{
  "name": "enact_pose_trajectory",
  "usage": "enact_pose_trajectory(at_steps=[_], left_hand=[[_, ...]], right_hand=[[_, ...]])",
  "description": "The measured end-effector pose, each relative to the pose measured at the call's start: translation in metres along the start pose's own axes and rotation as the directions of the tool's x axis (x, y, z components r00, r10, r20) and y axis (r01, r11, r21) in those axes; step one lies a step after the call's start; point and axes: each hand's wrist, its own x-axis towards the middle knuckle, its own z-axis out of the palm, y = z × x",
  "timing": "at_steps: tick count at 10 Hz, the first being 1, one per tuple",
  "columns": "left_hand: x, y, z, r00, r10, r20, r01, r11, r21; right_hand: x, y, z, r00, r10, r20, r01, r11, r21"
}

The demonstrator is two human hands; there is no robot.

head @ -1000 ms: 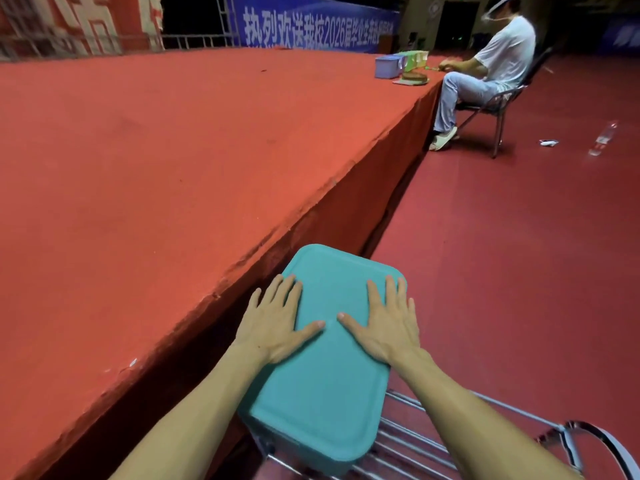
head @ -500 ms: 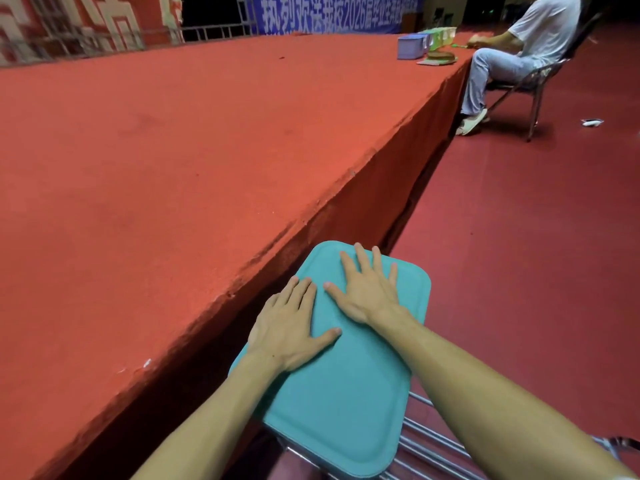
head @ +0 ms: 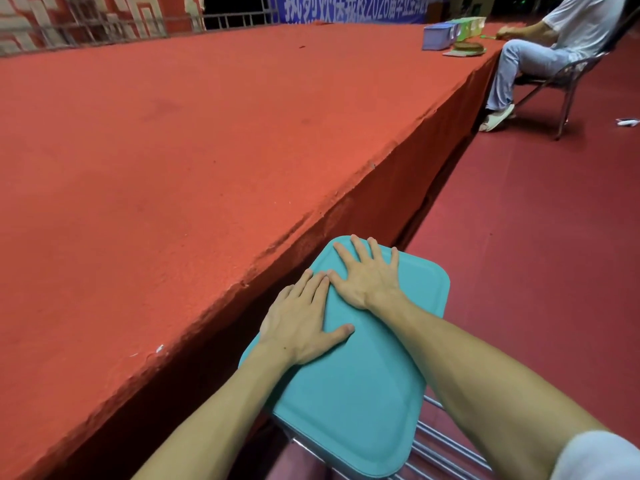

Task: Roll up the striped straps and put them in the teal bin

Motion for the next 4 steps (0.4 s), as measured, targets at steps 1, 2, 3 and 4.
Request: enact_pose_trajectory(at_steps=[1, 2, 3, 4], left_hand=[[0.0, 0.001, -0.002, 1.0, -0.003, -0.001, 0.003, 1.0, -0.014], [0.001, 0.001, -0.004, 1.0, 0.0, 0.006, 0.0, 1.0, -0.026], [0.0, 0.001, -0.013, 0.996, 0.019, 0.088, -0.012, 0.997, -0.081], [-0.004, 0.0, -0.04, 0.996, 0.047, 0.07, -0.04, 0.995, -0.094]], right_hand=[[-0.001, -0.001, 0.0, 1.0, -0.007, -0.006, 0.007, 1.0, -0.005], [-0.001, 0.0, -0.001, 1.0, -0.012, -0.002, 0.012, 1.0, -0.007], [-0.004, 0.0, -0.011, 0.995, -0.014, 0.097, 0.011, 0.999, 0.037], [-0.013, -0.007, -0.027, 0.994, -0.077, 0.083, 0.064, 0.987, 0.145]])
